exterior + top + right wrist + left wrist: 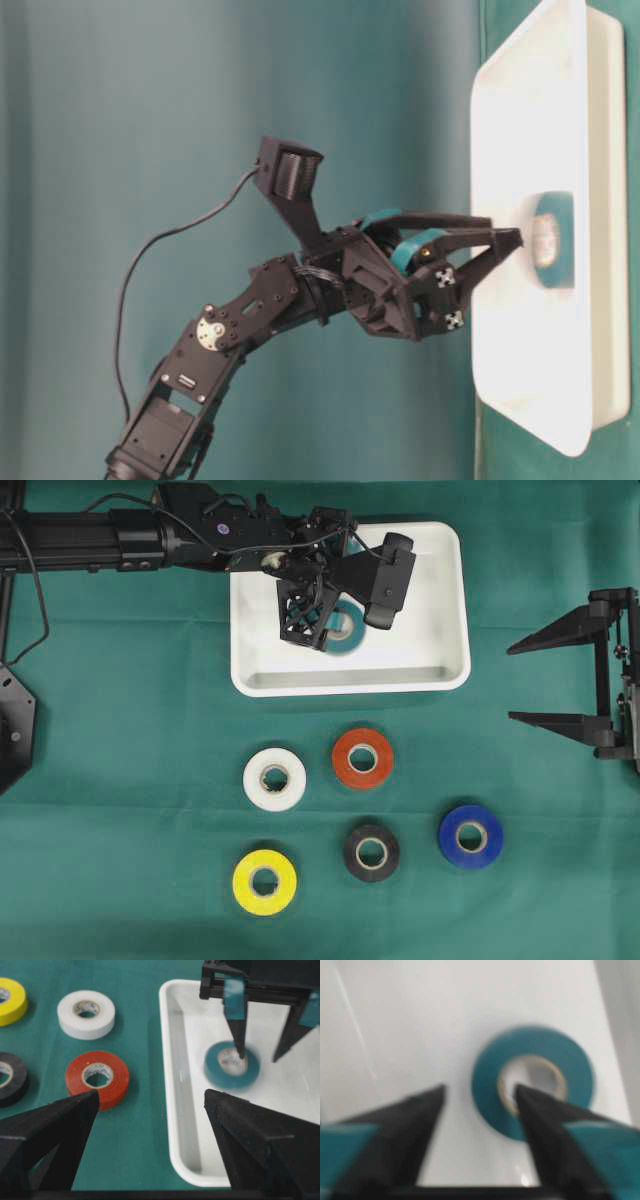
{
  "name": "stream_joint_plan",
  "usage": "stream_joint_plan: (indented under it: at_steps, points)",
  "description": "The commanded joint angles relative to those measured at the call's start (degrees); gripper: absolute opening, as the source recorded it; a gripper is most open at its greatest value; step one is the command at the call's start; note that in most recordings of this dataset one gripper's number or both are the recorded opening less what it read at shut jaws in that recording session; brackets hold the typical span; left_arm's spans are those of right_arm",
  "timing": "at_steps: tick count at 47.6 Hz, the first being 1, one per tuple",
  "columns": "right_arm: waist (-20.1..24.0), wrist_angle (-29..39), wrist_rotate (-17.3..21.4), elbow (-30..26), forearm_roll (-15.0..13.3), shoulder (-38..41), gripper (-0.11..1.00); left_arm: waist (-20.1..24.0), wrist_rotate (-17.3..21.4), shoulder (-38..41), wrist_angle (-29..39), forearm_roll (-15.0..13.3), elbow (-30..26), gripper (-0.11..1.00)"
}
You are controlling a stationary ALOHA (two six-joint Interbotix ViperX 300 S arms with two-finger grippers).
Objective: Pick up the tape from a random location and place it into the white case.
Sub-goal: 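Lower the teal roll into the tray and open the left gripper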
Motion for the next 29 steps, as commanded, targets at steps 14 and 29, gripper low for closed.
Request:
stream_joint_plan:
  at_steps: [14, 29]
  points:
    - [0.1, -0.4, -0.1, -1.2, -0.2, 0.3, 0.92, -0.1, 0.1, -1.3, -2.5, -0.1, -1.1, 0.90]
    - [0.1, -0.3, -0.1, -1.4, -0.1, 0.2, 0.92, -1.4, 0.0, -2.7, -1.0, -0.1, -0.6, 0.90]
